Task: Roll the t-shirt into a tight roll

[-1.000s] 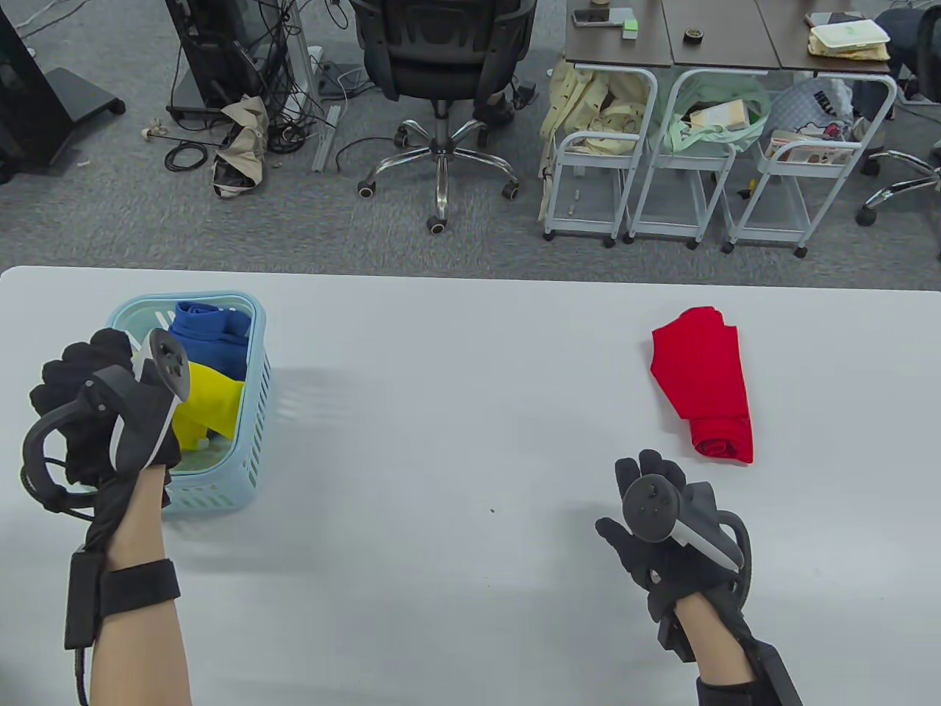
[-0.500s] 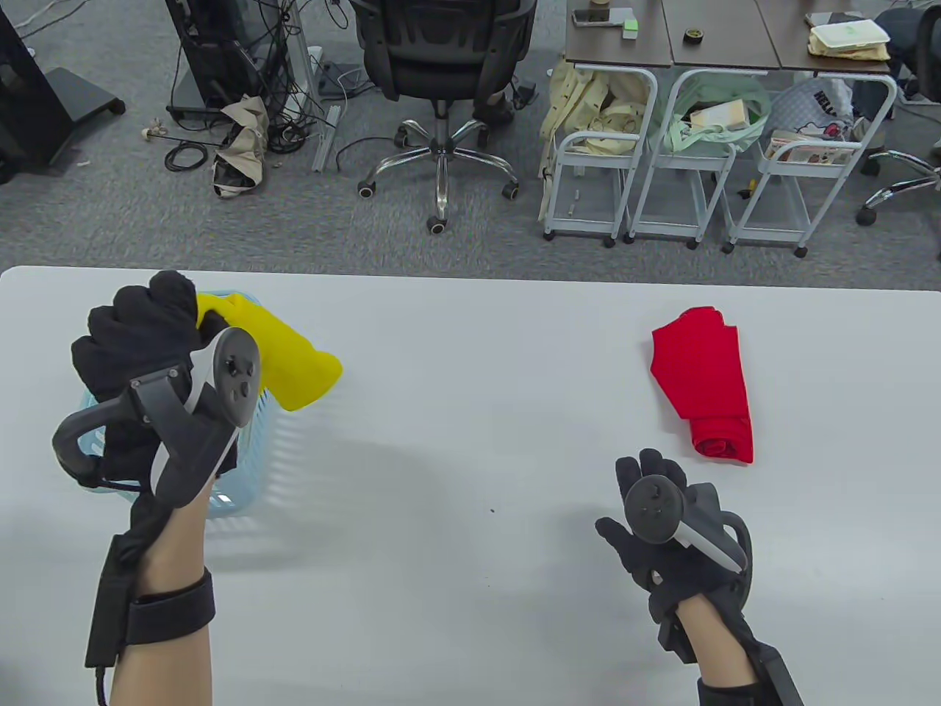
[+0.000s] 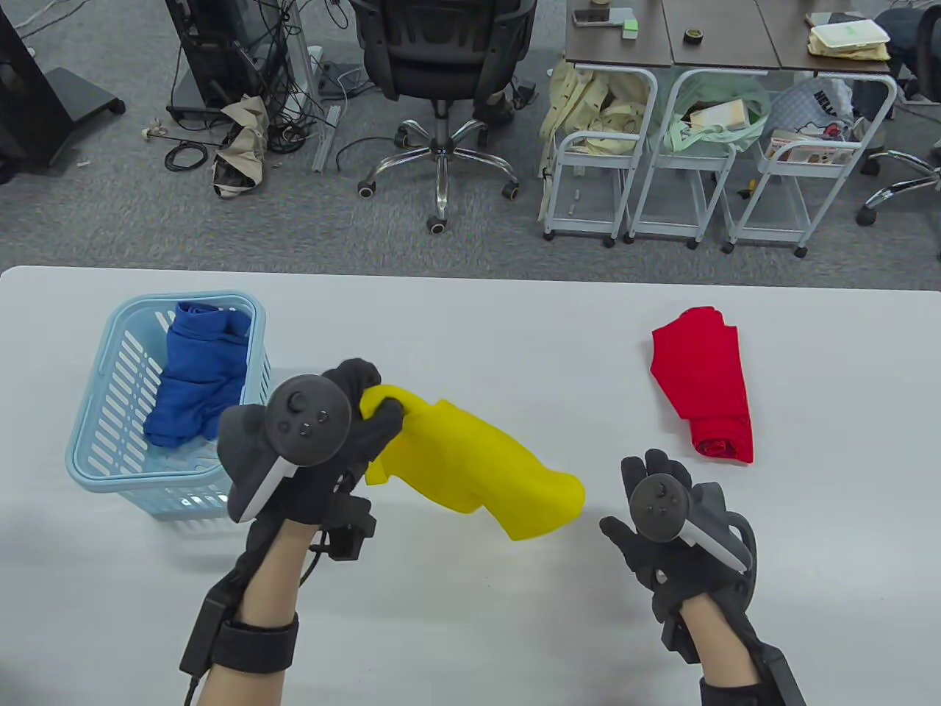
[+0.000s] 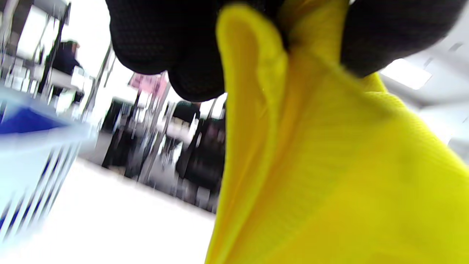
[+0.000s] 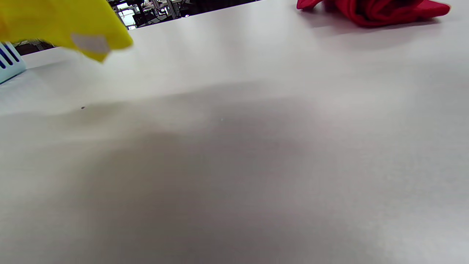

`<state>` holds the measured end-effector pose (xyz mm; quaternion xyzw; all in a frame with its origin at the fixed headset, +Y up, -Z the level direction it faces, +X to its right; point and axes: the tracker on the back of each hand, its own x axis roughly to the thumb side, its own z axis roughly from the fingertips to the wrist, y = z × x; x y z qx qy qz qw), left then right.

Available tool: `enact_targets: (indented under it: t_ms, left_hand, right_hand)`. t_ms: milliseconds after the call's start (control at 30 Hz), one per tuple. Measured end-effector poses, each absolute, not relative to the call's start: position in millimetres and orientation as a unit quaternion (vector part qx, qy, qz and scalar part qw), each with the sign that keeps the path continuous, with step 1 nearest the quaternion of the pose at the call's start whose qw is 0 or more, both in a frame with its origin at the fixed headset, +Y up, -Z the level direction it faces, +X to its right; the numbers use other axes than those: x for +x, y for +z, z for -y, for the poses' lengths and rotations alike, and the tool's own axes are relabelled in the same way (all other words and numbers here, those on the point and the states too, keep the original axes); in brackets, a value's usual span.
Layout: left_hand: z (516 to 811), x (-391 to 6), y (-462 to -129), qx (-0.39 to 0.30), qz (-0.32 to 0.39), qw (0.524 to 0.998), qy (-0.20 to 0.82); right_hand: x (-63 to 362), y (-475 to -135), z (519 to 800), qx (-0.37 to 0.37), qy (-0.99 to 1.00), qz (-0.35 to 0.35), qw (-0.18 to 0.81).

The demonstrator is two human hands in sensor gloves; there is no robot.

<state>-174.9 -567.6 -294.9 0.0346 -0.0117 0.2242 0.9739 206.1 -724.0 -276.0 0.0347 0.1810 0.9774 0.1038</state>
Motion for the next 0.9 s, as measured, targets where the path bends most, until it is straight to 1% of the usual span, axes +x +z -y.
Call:
enact_targets:
  t_ms: [67,100,133,167,200,233,300,333,367,400,433,500,533,633,700,733,800,833,867,900]
  left_hand:
    - [613,-172,-301,0.008,-0.019,0.98,0.196]
    - [633,-168,-300,-0.008,-0.02,0.985,0.173]
    - [654,-163,-297,-0.019,-0.004,0.989,0.147]
    - [657,-162,-296,-0.021,-0.001,0.989,0.143]
    - [680,-154,-291,-0.043,0.02,0.991,0.124]
    - [691,-151,-289,-0.06,0.036,0.991,0.118]
    - [719,-142,-285,-0.125,0.106,0.98,0.111]
    - [735,-139,-284,-0.174,0.142,0.97,0.094]
    - [749,-136,-283,-0.213,0.154,0.962,0.07]
    - [754,-133,-279,-0.226,0.153,0.961,0.05]
    - [758,-129,-274,-0.219,0.171,0.96,0.024]
    - [756,-122,-272,-0.193,0.197,0.961,-0.025]
    - [755,-118,-271,-0.191,0.21,0.958,-0.026]
    - [758,-108,-269,-0.175,0.252,0.952,0.018]
    - [759,-104,-268,-0.169,0.258,0.951,0.015]
    - [760,-103,-269,-0.167,0.256,0.952,0.004]
    - [762,-106,-272,-0.165,0.214,0.962,-0.029]
    - [764,-107,-274,-0.176,0.19,0.965,-0.038]
    - [768,-110,-277,-0.207,0.16,0.964,-0.048]
    - [771,-112,-279,-0.231,0.145,0.961,-0.04]
  right_hand:
    - [208,-277,726,0.032,0.977,-0.185,0.104]
    - [209,-277,726,0.03,0.976,-0.187,0.105]
    - [210,-277,727,0.029,0.975,-0.192,0.104]
    - [210,-277,727,0.028,0.975,-0.193,0.104]
    - [211,-278,729,0.027,0.975,-0.194,0.104]
    - [211,-279,730,0.027,0.975,-0.197,0.104]
    - [209,-279,732,0.03,0.973,-0.203,0.101]
    - [207,-279,734,0.035,0.973,-0.206,0.101]
    - [204,-278,734,0.044,0.972,-0.209,0.102]
    - [200,-277,734,0.058,0.97,-0.212,0.106]
    - [192,-275,733,0.079,0.967,-0.214,0.11]
    - [173,-269,732,0.128,0.963,-0.213,0.104]
    - [166,-267,732,0.145,0.961,-0.213,0.098]
    - [141,-257,733,0.196,0.956,-0.212,0.059]
    - [133,-255,738,0.199,0.955,-0.216,0.039]
    - [131,-255,742,0.197,0.954,-0.222,0.032]
    - [129,-258,753,0.187,0.952,-0.24,0.017]
    - [129,-259,756,0.182,0.952,-0.246,0.013]
    - [130,-261,760,0.179,0.95,-0.255,0.017]
    - [130,-263,760,0.18,0.948,-0.259,0.03]
